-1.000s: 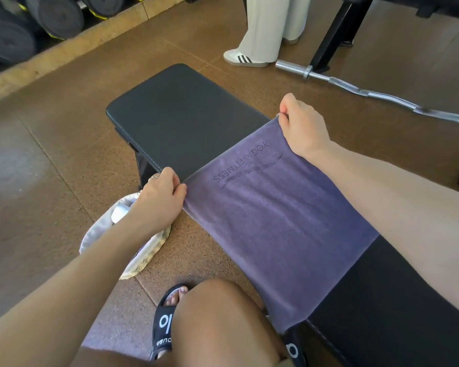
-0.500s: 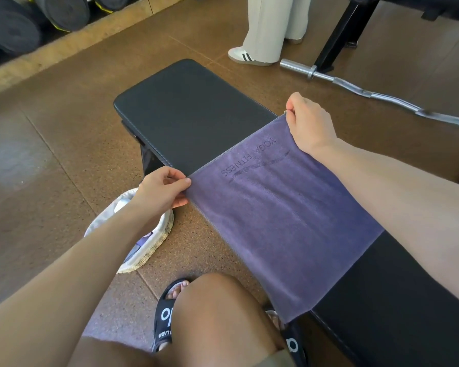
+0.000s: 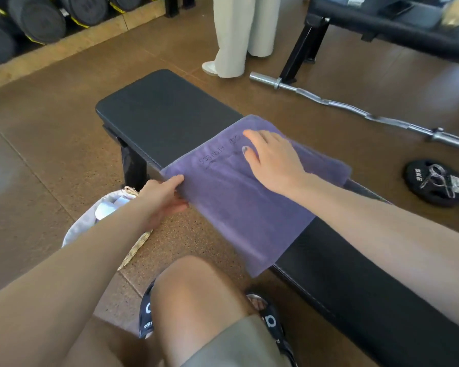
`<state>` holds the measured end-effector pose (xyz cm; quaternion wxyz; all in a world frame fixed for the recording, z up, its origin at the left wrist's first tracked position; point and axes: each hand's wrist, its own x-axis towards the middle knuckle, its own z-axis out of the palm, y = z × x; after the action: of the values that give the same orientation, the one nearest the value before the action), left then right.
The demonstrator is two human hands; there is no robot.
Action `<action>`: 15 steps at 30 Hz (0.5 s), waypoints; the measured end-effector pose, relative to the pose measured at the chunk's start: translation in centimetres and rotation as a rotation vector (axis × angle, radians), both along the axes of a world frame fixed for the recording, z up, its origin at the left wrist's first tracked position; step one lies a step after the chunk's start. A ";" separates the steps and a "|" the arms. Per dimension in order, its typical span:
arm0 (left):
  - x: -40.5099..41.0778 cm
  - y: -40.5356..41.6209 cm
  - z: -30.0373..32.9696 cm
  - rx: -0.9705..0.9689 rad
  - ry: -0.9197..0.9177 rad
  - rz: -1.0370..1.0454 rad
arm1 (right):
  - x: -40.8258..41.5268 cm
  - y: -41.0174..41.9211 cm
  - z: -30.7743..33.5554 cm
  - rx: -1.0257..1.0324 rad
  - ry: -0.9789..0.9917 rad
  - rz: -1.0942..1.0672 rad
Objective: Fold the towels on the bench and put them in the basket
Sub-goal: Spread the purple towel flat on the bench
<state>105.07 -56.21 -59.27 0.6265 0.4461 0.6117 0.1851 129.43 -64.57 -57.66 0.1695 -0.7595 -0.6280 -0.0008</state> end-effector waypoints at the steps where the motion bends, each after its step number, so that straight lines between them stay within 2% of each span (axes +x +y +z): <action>1: 0.1 -0.8 0.2 -0.058 -0.033 -0.050 | -0.2 -2.1 -0.4 -0.044 -0.017 -0.009; 4: 0.7 -3.2 0.5 -0.116 -0.044 -0.180 | 0.3 -7.2 -1.9 -0.199 -0.091 -0.095; 7: 1.2 -4.6 0.5 -0.064 -0.041 -0.102 | 1.3 -10.4 -3.3 -0.311 -0.112 -0.136; 11: 1.1 -5.0 0.7 -0.048 -0.027 0.004 | 3.2 -11.6 -3.0 -0.358 -0.063 -0.237; 15: 1.2 -5.5 1.3 -0.013 0.050 0.039 | 3.2 -11.2 -2.3 -0.374 -0.116 -0.331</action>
<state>106.25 -61.69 -57.99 0.6103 0.4347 0.6367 0.1822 132.59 -75.73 -59.95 -0.0129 -0.8687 -0.4931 0.0440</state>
